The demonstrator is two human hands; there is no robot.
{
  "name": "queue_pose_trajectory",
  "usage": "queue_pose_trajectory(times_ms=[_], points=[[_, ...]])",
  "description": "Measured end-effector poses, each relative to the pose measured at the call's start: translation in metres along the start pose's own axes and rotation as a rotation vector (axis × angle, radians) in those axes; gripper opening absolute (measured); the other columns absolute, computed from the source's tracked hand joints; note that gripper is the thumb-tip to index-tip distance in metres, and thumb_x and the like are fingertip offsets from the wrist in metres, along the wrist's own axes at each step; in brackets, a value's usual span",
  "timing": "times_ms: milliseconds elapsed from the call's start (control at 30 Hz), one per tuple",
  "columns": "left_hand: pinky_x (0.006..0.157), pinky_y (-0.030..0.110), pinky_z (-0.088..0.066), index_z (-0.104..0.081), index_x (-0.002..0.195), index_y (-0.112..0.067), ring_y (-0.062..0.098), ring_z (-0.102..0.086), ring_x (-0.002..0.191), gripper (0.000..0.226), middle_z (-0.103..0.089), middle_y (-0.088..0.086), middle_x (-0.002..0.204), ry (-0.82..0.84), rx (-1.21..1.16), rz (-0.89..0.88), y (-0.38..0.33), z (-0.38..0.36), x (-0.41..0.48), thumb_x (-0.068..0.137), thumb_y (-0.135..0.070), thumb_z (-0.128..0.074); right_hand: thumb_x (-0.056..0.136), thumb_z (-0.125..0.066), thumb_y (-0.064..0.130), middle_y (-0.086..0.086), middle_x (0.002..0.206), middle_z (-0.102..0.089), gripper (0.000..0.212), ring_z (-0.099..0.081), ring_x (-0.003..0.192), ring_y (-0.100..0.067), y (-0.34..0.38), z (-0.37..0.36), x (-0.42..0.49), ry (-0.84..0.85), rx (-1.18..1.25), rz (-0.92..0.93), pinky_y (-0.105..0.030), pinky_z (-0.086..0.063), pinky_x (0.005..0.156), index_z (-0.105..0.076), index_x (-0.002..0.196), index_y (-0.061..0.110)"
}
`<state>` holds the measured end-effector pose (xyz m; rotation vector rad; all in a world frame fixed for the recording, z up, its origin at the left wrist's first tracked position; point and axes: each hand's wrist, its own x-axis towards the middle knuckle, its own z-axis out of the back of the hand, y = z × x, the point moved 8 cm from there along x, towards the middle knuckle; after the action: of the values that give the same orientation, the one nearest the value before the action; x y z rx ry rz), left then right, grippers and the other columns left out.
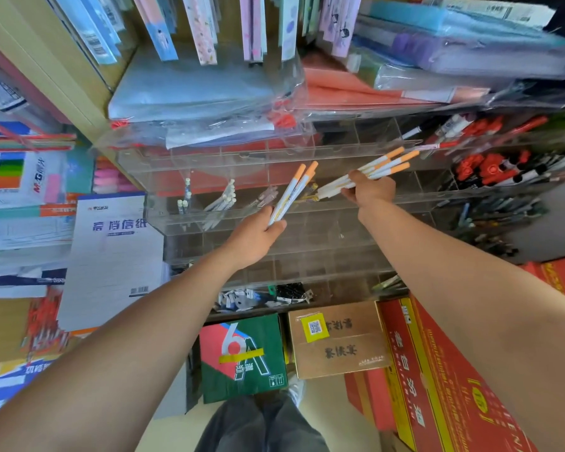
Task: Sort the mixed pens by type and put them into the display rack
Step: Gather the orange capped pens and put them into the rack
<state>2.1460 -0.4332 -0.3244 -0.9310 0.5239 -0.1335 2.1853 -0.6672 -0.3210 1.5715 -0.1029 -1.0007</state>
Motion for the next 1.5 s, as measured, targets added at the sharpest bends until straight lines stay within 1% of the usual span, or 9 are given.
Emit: queue_pose_trajectory(times_ms=[467,600,733,900,967,1133,1267,1333,1500], points=[[0.057,0.039,-0.041,-0.045,0.112,-0.015,0.021,-0.045,0.062,0.024,-0.045,0.003,0.073,0.016,0.015,0.004,-0.002,0.001,0.011,0.100,-0.036,-0.043,0.084,-0.070,0.002,-0.018,0.108,-0.066,0.031,-0.066,0.091,-0.024,0.003,-0.003,0.002,0.206,-0.205,0.134,-0.017,-0.056,0.058,-0.060,0.112,-0.006],[0.057,0.039,-0.041,-0.045,0.105,-0.014,0.021,-0.045,0.061,0.023,-0.046,0.003,0.071,0.021,0.031,-0.005,-0.004,-0.002,0.013,0.100,-0.036,-0.043,0.082,-0.074,0.012,-0.005,0.102,-0.062,0.040,-0.061,0.080,-0.014,0.002,0.009,0.004,0.179,-0.258,0.174,-0.019,-0.052,0.056,-0.053,0.116,0.007],[0.057,0.039,-0.041,-0.045,0.106,-0.014,0.021,-0.044,0.061,0.024,-0.046,0.005,0.072,0.031,0.019,-0.011,-0.009,-0.004,0.015,0.099,-0.037,-0.044,0.084,-0.068,0.031,-0.001,0.082,-0.057,0.024,-0.048,0.062,-0.010,0.001,0.026,-0.006,0.126,-0.305,0.183,-0.025,-0.040,0.056,-0.050,0.093,0.018],[0.058,0.037,-0.038,-0.045,0.099,-0.025,0.018,-0.043,0.061,0.012,-0.046,0.003,0.073,0.160,0.003,-0.046,-0.027,-0.019,0.014,0.099,-0.037,-0.044,0.084,-0.063,0.046,0.001,0.081,-0.061,0.041,-0.045,0.049,-0.008,-0.011,-0.006,-0.055,0.674,-0.258,0.081,-0.018,-0.034,0.042,-0.062,0.105,0.010],[0.055,0.033,-0.038,-0.046,0.107,-0.020,0.015,-0.042,0.059,0.018,-0.046,0.002,0.073,0.222,-0.001,-0.046,-0.036,-0.027,0.014,0.099,-0.036,-0.045,0.087,-0.065,0.034,-0.001,0.082,-0.061,0.026,-0.049,0.052,-0.008,-0.014,-0.015,-0.066,0.768,-0.216,0.037,-0.018,-0.038,0.045,-0.063,0.100,0.012],[0.051,0.023,-0.038,-0.045,0.115,-0.018,0.009,-0.044,0.057,0.020,-0.048,-0.001,0.074,0.253,0.030,-0.077,-0.059,-0.038,0.013,0.100,-0.030,-0.046,0.092,-0.061,0.015,-0.004,0.076,-0.057,0.005,-0.054,0.055,-0.006,-0.009,-0.012,-0.064,0.716,-0.090,-0.010,-0.016,-0.044,0.048,-0.059,0.091,0.010],[0.058,0.037,-0.046,-0.045,0.110,-0.018,0.019,-0.051,0.064,0.018,-0.055,0.006,0.082,0.224,0.076,-0.093,-0.067,-0.037,0.016,0.098,-0.032,-0.048,0.095,-0.056,0.011,-0.006,0.074,-0.057,0.006,-0.055,0.053,-0.005,0.003,-0.005,-0.058,0.640,-0.072,0.041,-0.015,-0.045,0.047,-0.057,0.092,0.007],[0.067,0.045,-0.049,-0.046,0.116,-0.015,0.030,-0.058,0.077,0.026,-0.059,0.012,0.097,0.159,0.148,-0.096,-0.069,-0.031,0.019,0.097,-0.033,-0.051,0.096,-0.055,0.011,-0.005,0.073,-0.057,0.006,-0.055,0.051,-0.005,0.015,0.004,-0.049,0.555,-0.044,0.073,-0.015,-0.045,0.047,-0.059,0.093,0.007],[0.093,0.029,-0.035,-0.042,0.137,-0.011,0.023,-0.043,0.120,0.048,-0.043,0.008,0.132,-0.047,0.419,-0.167,-0.073,-0.008,0.023,0.094,-0.028,-0.057,0.094,-0.058,0.012,0.000,0.063,-0.059,0.011,-0.055,0.049,-0.005,0.047,0.036,-0.020,0.304,0.014,0.177,-0.016,-0.046,0.049,-0.061,0.084,0.010]])
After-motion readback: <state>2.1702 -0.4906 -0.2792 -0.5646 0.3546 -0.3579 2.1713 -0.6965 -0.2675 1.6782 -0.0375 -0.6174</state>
